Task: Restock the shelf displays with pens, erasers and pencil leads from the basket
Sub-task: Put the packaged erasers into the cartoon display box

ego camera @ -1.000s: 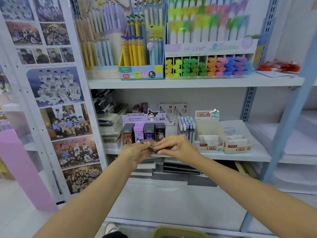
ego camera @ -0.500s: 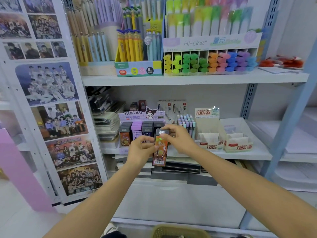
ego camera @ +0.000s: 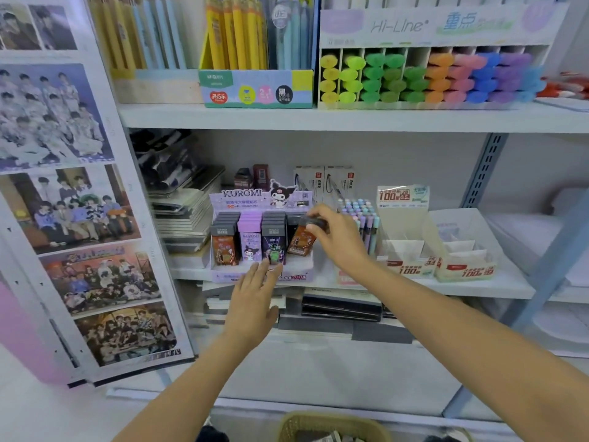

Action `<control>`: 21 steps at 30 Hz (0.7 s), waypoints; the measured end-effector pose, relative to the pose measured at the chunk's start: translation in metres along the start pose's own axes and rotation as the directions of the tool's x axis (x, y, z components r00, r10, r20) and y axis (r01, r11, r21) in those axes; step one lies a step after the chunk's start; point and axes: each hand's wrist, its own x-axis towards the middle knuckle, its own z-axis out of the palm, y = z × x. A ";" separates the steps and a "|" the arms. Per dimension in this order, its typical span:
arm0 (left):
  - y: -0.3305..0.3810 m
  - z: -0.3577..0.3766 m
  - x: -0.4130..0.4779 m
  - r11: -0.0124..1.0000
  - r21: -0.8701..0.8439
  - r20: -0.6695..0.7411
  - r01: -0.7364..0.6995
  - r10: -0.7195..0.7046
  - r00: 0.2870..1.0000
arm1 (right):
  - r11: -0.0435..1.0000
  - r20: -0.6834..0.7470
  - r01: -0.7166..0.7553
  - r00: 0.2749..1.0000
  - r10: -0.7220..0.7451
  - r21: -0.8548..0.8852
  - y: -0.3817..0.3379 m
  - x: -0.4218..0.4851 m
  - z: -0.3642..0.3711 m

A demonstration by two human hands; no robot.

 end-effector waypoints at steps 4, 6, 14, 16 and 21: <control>0.000 0.014 0.002 0.993 0.121 -0.027 0.004 0.000 1.000 | 0.997 0.039 0.065 0.997 -0.063 -0.045 0.005 0.003 0.012; 0.000 0.017 0.004 0.987 0.163 -0.057 0.001 0.008 0.998 | 0.994 0.067 0.089 0.994 -0.085 -0.061 0.005 0.007 0.013; 0.000 0.020 0.007 0.984 0.180 -0.124 -0.014 0.037 0.992 | 0.982 0.160 0.084 0.985 -0.057 -0.167 -0.001 0.024 0.016; 0.000 0.020 0.006 0.984 0.179 -0.126 -0.020 0.043 0.991 | 0.978 0.106 0.095 0.991 -0.076 -0.186 -0.001 0.022 0.023; -0.002 0.019 0.006 0.979 0.202 -0.107 -0.021 0.043 0.993 | 0.909 0.104 0.165 0.985 -0.135 -0.382 0.007 0.011 0.036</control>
